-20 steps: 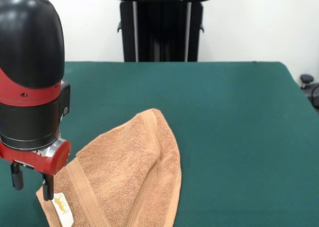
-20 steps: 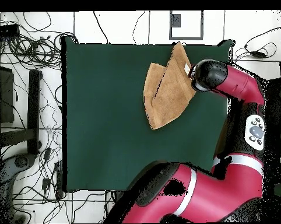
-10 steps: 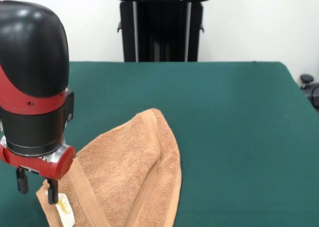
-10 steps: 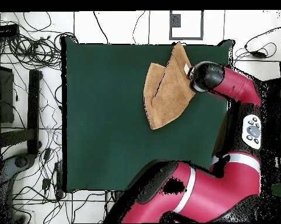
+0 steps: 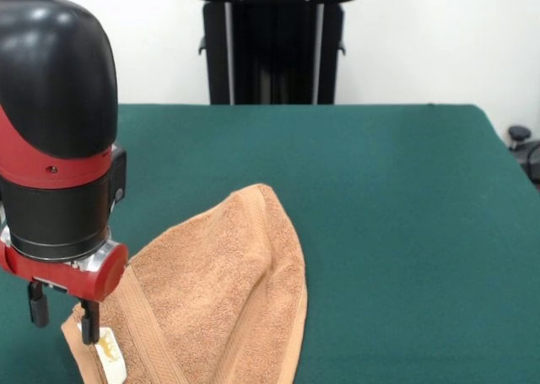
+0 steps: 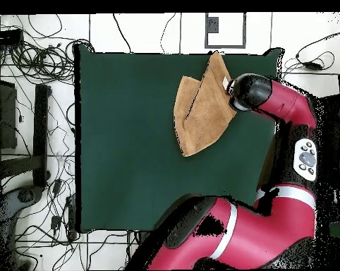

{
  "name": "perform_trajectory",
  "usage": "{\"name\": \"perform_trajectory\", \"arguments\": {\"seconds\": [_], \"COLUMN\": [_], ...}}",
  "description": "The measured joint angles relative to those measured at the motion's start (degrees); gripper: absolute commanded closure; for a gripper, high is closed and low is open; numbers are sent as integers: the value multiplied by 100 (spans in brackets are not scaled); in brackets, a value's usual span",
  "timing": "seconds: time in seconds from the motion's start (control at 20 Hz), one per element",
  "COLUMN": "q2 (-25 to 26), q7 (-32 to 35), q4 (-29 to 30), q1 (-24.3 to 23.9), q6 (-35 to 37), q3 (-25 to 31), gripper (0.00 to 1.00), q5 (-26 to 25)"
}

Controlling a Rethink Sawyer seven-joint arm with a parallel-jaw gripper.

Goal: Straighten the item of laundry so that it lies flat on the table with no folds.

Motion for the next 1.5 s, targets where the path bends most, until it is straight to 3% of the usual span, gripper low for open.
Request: {"name": "perform_trajectory", "arguments": {"seconds": [1.5], "q2": [-96], "q7": [0], "q4": [9], "q1": [72], "q6": [1], "q3": [73], "gripper": [0], "q5": [95]}}
